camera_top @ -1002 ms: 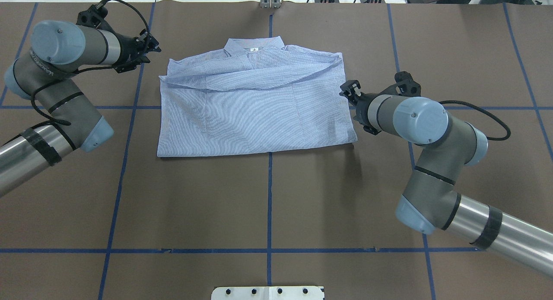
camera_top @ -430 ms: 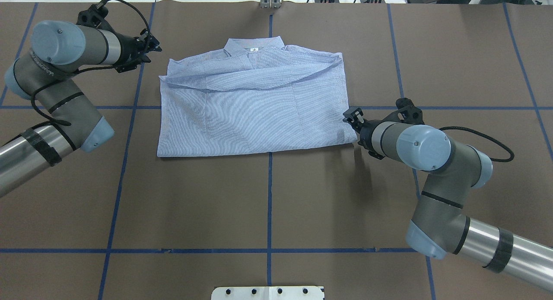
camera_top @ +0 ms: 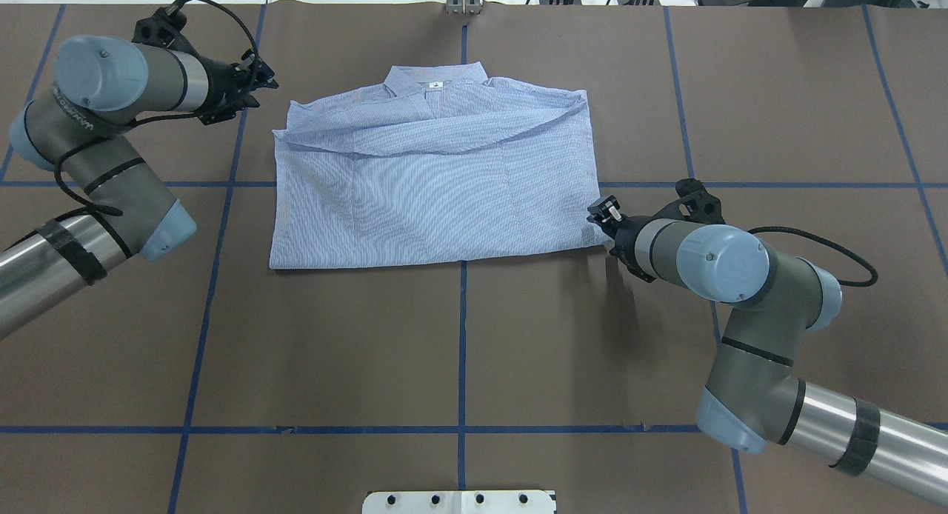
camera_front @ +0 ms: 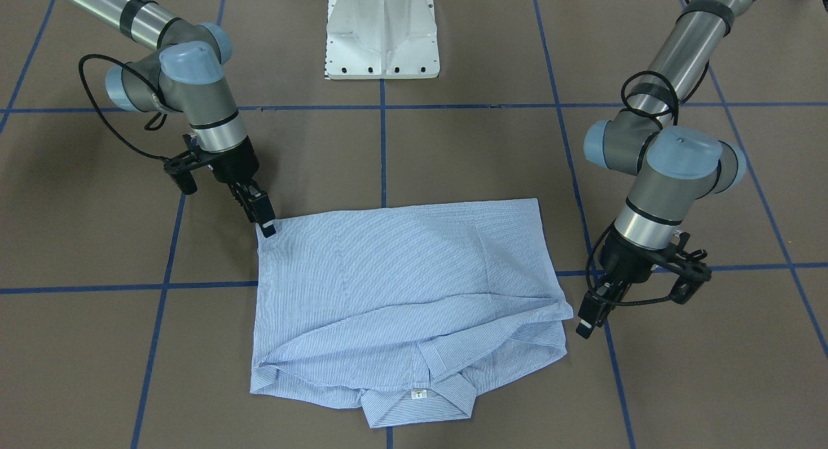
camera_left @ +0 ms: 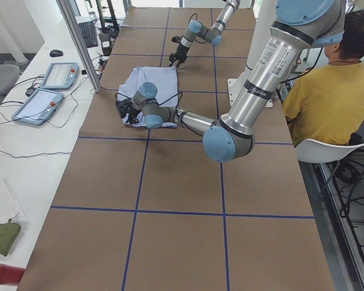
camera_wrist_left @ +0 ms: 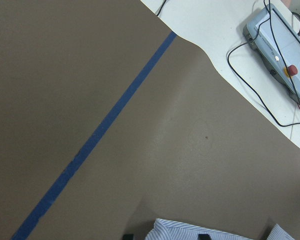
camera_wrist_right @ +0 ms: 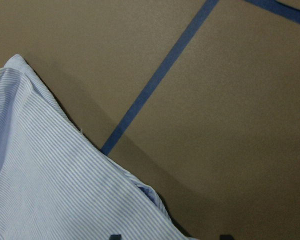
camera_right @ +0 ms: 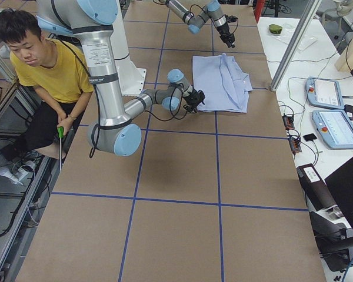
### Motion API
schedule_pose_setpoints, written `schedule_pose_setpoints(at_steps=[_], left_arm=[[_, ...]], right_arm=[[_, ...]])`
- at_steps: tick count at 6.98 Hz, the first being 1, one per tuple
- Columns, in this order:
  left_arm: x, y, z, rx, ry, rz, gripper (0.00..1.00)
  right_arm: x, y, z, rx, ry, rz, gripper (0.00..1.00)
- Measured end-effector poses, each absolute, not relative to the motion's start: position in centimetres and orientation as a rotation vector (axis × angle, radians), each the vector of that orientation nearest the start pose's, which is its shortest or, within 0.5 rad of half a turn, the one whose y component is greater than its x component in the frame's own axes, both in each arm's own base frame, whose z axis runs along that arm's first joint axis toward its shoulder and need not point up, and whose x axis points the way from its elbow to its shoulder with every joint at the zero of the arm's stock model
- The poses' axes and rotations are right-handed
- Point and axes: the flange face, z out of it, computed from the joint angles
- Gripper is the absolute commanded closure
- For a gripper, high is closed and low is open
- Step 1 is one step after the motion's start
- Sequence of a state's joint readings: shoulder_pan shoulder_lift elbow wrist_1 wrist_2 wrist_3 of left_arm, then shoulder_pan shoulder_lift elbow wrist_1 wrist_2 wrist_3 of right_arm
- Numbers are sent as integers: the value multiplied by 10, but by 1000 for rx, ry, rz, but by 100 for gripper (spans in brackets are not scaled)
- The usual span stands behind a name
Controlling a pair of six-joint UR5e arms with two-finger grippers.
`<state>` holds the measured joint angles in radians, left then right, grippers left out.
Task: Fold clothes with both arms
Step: 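Move the right gripper to the folded edge nearest it while the left gripper holds back, then grasp the shirt edge with the right gripper and rotate the shirt on the table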
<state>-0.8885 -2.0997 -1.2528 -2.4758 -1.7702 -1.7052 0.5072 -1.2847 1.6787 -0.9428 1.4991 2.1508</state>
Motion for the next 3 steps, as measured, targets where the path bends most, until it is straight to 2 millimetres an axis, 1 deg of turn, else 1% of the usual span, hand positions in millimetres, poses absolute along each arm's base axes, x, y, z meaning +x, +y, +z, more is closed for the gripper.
schedule_pose_setpoints(at_steps=[3], left_arm=[[371,-638,403,251,1130,-802,47]], right_arm=[[-469,-421,377,20,-1095,1027,100]])
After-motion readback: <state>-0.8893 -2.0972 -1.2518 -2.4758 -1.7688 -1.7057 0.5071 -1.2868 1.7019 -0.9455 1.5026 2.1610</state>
